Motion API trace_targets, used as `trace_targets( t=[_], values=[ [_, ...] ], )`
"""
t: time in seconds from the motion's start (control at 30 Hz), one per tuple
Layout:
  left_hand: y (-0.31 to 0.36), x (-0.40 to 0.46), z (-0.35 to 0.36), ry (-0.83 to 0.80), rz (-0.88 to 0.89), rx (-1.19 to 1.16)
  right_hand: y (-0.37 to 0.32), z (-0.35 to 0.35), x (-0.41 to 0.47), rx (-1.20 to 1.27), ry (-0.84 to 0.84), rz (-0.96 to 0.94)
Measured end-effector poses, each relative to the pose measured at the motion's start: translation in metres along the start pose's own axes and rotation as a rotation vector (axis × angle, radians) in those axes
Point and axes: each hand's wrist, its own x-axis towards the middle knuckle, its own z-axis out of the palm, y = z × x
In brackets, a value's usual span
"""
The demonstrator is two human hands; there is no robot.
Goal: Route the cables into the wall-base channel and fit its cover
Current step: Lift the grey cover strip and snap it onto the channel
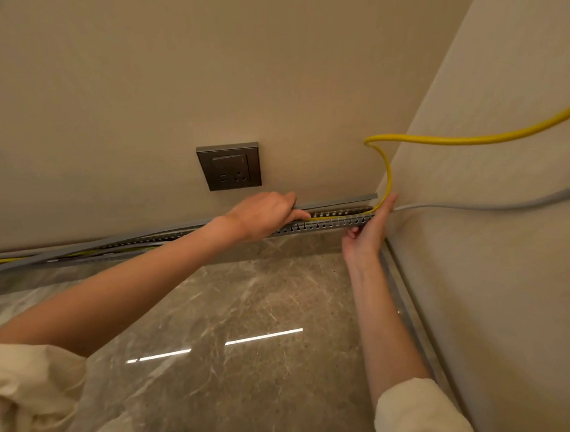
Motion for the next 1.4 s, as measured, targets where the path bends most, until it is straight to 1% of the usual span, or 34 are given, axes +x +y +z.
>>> trace_targets(
  t=[0.2,0.33,0.43,0.57,0.7,0.8,0.9,1.03,1.2,1.4],
  values=[
    [-0.001,-0.005,0.005,-0.052,-0.031,0.017,-0.001,0.010,-0.002,0.083,-0.059,0.004],
    [-0.005,-0.009,0.010,-0.038,0.020,0.039,-0.001,0.015,-0.002,0.145,-0.077,-0.013],
    [-0.006,-0.011,0.014,0.016,0.080,0.074,0.000,0.019,-0.002,0.199,-0.084,-0.045],
    [-0.006,-0.010,0.012,0.061,0.124,0.114,-0.002,0.026,0.001,0.254,-0.048,-0.061],
    [-0.005,-0.009,0.007,0.062,0.151,0.147,-0.004,0.028,0.008,0.332,0.077,-0.017],
    [-0.004,-0.009,0.006,0.058,0.166,0.175,-0.007,0.031,0.010,0.403,0.044,-0.002],
    [-0.004,-0.009,0.005,0.043,0.158,0.171,-0.011,0.030,0.010,0.413,-0.006,0.028],
    [-0.005,-0.011,0.006,0.074,0.200,0.179,-0.013,0.027,0.008,0.436,-0.053,0.075],
    [-0.001,-0.015,0.009,0.167,0.111,0.124,-0.014,0.029,0.006,0.442,-0.058,0.076],
    [0.016,-0.018,0.014,0.282,-0.121,-0.014,-0.014,0.033,0.009,0.425,-0.071,0.068]
  ],
)
